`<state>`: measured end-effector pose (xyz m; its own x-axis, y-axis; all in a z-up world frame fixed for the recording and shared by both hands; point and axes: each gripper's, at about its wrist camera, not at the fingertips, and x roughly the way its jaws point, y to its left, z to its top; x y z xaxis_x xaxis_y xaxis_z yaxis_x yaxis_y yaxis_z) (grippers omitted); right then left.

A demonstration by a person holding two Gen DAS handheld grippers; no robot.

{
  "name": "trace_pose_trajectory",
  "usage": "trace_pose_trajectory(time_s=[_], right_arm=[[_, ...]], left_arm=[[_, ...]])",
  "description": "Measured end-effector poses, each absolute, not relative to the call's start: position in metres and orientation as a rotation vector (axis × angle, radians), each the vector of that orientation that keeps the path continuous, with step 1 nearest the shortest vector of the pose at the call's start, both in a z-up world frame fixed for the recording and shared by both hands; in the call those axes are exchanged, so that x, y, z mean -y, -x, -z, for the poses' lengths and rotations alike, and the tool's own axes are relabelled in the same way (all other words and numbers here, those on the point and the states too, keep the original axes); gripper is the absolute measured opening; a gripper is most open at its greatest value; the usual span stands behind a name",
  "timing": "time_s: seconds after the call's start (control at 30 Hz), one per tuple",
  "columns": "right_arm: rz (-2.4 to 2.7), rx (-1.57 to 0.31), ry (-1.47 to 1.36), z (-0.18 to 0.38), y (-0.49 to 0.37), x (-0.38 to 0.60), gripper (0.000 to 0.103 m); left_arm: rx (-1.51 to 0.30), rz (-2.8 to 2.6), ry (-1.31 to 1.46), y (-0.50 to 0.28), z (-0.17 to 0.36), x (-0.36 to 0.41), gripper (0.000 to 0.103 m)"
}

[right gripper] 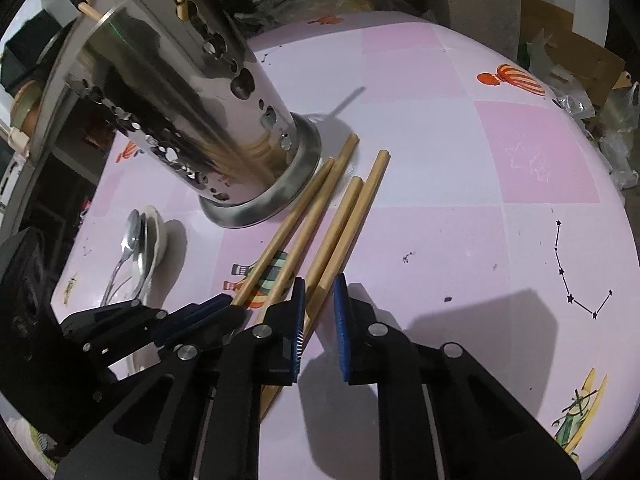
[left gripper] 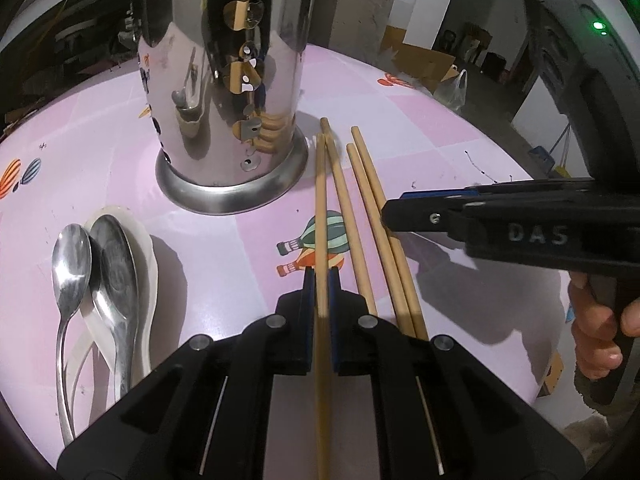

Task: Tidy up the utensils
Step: 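Close the left tool on one chopstick while the right tool approaches another, then hold a chopstick in the left tool while the right tool lowers onto another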

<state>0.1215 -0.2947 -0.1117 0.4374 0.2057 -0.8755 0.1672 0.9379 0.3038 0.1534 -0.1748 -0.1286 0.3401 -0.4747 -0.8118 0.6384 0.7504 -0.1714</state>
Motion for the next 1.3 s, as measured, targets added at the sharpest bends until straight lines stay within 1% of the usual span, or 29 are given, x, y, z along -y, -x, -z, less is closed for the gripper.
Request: trace_pose_trajectory(time_s=[0.4, 0.57, 0.6, 0.63, 0.67, 0.73, 1.3], right_arm=[[0.015, -1.167, -0.292, 0.114, -0.121, 0.293, 0.011], [0.002, -1.177, -0.307, 0.114, -0.121, 0.302, 0.011], [0.0, -1.179, -0.308, 0.113, -0.122, 0.303, 0.011], [-0.001, -1.178, -0.314, 0.112, -0.123, 0.305, 0.011], [-0.003, -1.175, -0.32, 0.111, -0.123, 0.306, 0.011], [0.0, -1.17, -0.319, 0.11, -0.125, 0.308, 0.011], [0.006, -1.209, -0.31, 0.115, -0.137, 0.314, 0.013]], left_arm=[[-1.004, 0.732, -0.152, -0.151, 0.128, 0.171, 0.006], [-1.007, 0.765, -0.126, -0.151, 0.127, 0.168, 0.006], [-1.006, 0.774, -0.13, -0.151, 0.126, 0.169, 0.007], [-1.002, 0.777, -0.133, -0.151, 0.125, 0.17, 0.009], [-0.993, 0.778, -0.138, -0.151, 0.123, 0.171, 0.014], [-0.983, 0.779, -0.142, -0.153, 0.12, 0.173, 0.018], [-1.036, 0.776, -0.164, -0.175, 0.124, 0.189, 0.018]])
